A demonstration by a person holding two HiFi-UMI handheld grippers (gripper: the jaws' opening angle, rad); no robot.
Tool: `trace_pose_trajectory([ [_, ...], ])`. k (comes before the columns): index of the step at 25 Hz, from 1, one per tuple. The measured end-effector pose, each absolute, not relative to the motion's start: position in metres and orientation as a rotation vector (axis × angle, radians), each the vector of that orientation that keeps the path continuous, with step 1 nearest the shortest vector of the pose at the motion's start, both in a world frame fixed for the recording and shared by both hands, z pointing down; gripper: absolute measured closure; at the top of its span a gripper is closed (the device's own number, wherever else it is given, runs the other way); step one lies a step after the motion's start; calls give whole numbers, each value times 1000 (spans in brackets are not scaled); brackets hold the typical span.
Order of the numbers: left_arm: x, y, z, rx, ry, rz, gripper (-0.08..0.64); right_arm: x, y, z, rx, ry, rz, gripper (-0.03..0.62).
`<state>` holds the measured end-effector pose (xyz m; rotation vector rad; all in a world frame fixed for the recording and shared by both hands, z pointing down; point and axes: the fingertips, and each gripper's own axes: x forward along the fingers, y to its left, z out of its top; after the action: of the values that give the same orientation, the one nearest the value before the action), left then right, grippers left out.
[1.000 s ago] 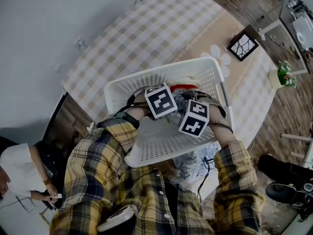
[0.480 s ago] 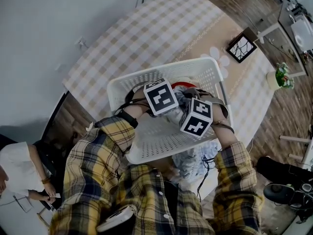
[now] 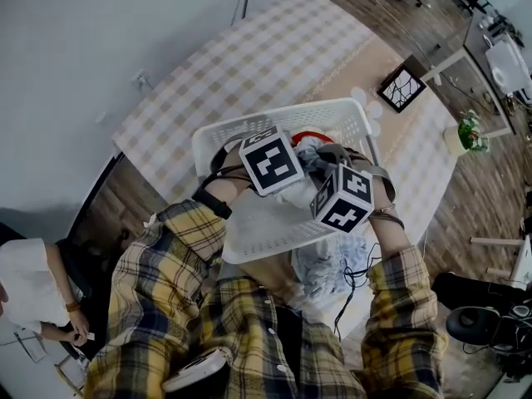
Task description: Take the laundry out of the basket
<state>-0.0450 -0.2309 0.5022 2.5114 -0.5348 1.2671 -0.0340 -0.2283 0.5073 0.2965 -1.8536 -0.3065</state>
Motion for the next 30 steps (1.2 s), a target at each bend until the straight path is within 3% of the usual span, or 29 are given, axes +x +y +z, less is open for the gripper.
trace_pose_trajectory([
  [19, -44, -199, 336, 2793, -723, 1214, 457, -32, -198, 349, 558, -1971, -545, 434],
  [30, 67, -122, 201, 3043, -710, 1123, 464, 75, -123, 214, 784, -2006, -681, 434],
])
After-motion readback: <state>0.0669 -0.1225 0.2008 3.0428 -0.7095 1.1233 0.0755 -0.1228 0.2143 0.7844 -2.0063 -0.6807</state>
